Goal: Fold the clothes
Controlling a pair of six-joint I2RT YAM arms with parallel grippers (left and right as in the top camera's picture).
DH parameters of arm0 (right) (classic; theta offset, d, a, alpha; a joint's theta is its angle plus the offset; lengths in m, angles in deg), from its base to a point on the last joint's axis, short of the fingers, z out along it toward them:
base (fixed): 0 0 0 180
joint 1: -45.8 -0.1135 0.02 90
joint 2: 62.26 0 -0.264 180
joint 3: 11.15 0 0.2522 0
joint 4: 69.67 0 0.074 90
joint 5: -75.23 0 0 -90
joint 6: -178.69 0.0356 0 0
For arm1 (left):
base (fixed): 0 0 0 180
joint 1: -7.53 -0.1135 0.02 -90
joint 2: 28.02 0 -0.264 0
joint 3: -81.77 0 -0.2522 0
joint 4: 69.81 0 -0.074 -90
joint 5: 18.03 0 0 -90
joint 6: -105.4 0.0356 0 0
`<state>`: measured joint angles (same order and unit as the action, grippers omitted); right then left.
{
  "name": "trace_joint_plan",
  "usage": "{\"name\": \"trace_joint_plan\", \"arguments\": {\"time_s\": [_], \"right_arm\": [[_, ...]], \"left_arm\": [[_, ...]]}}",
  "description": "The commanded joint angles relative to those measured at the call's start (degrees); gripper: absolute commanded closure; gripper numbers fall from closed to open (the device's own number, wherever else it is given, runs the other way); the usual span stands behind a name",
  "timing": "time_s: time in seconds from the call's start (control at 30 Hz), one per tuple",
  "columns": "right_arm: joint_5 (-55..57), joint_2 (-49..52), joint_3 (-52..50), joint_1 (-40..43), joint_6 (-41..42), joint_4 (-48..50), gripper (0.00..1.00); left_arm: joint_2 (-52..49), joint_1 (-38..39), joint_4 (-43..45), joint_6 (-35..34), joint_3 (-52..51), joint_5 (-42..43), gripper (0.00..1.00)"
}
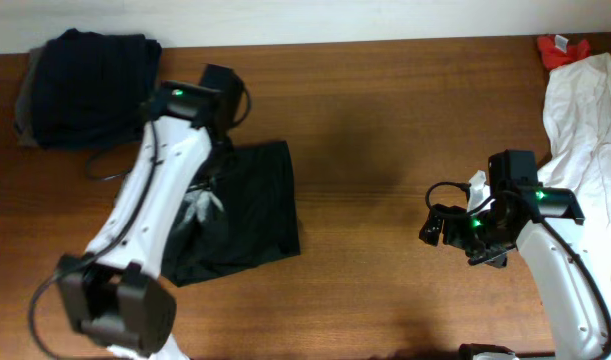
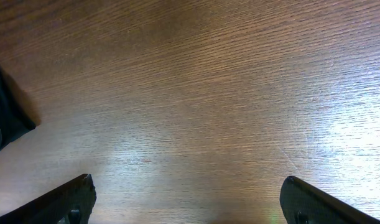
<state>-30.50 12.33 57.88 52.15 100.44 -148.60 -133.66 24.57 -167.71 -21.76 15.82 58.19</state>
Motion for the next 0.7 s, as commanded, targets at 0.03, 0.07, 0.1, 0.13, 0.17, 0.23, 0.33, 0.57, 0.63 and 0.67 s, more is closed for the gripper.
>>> {"name": "trace_joint_plan", "arguments": {"time_s": [0.03, 0.07, 0.1, 0.13, 0.17, 0.23, 0.33, 0.57, 0.63, 0.67], "right_arm": [[-0.3, 0.0, 0.5, 0.4, -0.3, 0.0, 0.02], [-0.3, 0.0, 0.5, 0.4, -0.3, 0.0, 0.02], [-0.3, 0.0, 0.5, 0.4, -0.3, 0.0, 0.02], [-0.3, 0.0, 0.5, 0.4, -0.3, 0.0, 0.02], [-0.3, 0.0, 0.5, 0.4, -0.3, 0.0, 0.01], [-0.3, 0.0, 0.5, 0.4, -0.3, 0.0, 0.02], [-0.3, 0.0, 0.5, 0.4, -0.3, 0.0, 0.02], [-0.3, 0.0, 0.5, 0.4, -0.3, 0.0, 0.02], [-0.3, 0.0, 0.5, 0.4, -0.3, 0.0, 0.02], [-0.3, 0.0, 0.5, 0.4, -0.3, 0.0, 0.01]], "left_arm": [[-5.3, 2.2, 1.8, -0.6, 0.0, 1.2, 0.99], [-6.1, 2.5, 2.2, -0.6, 0.0, 1.2, 0.99], [-6.6, 2.8, 2.3, -0.6, 0.0, 1.2, 0.98], [-7.3, 3.0, 2.6, -0.6, 0.0, 1.2, 0.91], [-8.2, 3.3, 2.9, -0.6, 0.0, 1.2, 0.88], [-8.9, 3.6, 3.2, -0.6, 0.0, 1.4, 0.83], [-9.0, 3.6, 4.0, -0.5, 0.0, 3.0, 0.83], [-9.0, 3.7, 4.3, -0.5, 0.0, 5.8, 0.82], [-9.0, 4.0, 4.6, -0.5, 0.0, 6.7, 0.81], [-9.0, 4.4, 4.7, -0.5, 0.0, 6.8, 0.68]]}}
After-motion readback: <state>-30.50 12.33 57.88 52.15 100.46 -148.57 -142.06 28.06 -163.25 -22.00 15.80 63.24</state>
